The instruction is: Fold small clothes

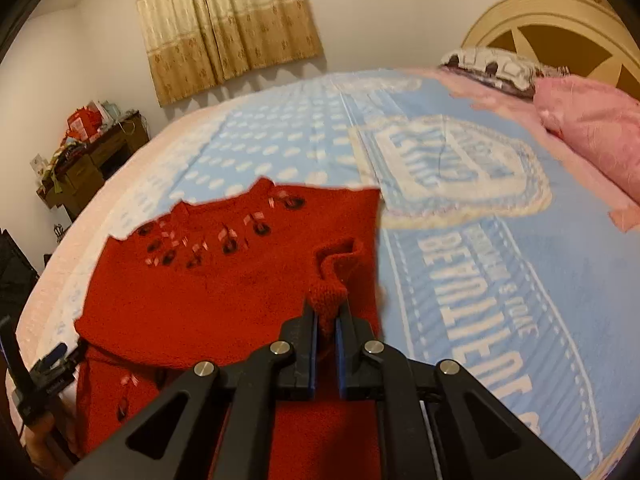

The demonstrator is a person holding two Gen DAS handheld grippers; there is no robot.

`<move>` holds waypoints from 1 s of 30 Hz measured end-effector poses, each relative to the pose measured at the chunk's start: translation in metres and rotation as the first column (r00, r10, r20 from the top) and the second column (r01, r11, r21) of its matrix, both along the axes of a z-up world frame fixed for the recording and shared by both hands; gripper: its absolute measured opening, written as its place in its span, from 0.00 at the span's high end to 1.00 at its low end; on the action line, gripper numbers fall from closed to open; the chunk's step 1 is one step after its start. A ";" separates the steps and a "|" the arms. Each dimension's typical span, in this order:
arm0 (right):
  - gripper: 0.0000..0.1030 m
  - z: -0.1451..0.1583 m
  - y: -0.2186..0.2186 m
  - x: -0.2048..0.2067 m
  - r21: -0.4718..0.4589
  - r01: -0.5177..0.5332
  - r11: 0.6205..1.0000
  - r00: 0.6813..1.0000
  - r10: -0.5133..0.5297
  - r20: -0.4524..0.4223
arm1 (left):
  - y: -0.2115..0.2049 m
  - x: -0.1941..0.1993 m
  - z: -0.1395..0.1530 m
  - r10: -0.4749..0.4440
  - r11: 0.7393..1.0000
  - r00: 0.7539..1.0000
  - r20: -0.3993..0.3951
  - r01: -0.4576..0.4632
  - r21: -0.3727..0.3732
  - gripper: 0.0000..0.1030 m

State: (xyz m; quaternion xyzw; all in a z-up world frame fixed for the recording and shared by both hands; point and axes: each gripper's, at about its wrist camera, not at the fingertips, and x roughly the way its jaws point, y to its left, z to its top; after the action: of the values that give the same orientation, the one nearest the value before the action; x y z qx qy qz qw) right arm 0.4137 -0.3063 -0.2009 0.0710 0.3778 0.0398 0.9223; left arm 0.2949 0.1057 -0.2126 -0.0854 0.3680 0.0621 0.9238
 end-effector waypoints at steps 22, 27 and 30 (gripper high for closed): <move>0.72 -0.017 -0.050 0.019 0.143 0.077 0.987 0.985 -0.053 -0.166 | 0.002 -0.005 0.001 -0.004 1.000 1.000 0.024 0.004 -0.011 0.00; 0.89 -0.026 -0.045 0.033 0.158 0.043 0.986 0.984 -0.015 -0.178 | 0.002 -0.007 0.002 -0.001 1.000 1.000 0.028 0.002 -0.022 0.00; 0.89 -0.022 -0.040 0.032 0.052 0.052 0.997 0.985 -0.042 -0.165 | -0.002 -0.009 0.006 0.002 1.000 0.999 0.041 -0.002 0.001 0.00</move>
State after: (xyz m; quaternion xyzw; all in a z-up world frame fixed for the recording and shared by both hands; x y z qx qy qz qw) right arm 0.4460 -0.3460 -0.2232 0.1089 0.4490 0.0227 0.8866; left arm 0.2855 0.1032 -0.2070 -0.0864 0.3488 0.0613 0.9312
